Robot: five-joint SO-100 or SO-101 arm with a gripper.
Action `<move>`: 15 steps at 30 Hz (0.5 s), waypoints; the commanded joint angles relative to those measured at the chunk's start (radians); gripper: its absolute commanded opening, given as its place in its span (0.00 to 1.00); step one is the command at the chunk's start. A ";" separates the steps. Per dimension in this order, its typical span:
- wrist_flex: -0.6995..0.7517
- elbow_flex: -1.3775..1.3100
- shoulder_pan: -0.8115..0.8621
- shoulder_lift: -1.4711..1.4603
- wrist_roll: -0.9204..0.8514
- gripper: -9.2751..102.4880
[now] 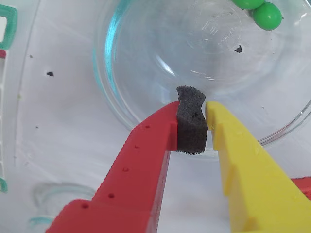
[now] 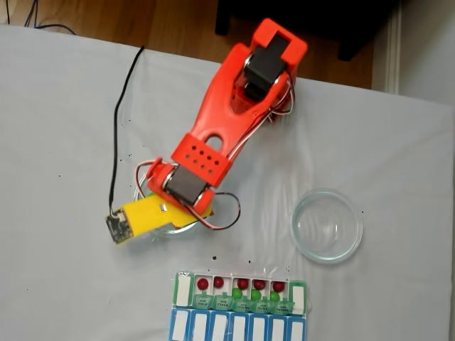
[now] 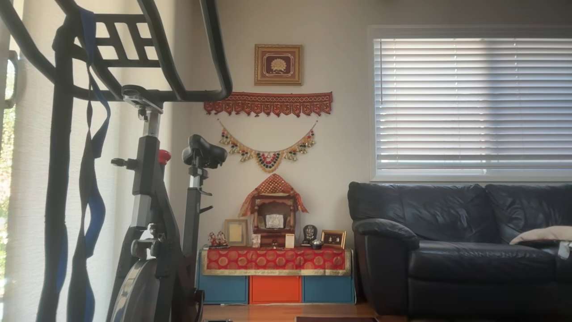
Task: Sort medicines into box.
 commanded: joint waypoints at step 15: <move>-0.057 -0.130 0.120 -0.083 -0.328 0.10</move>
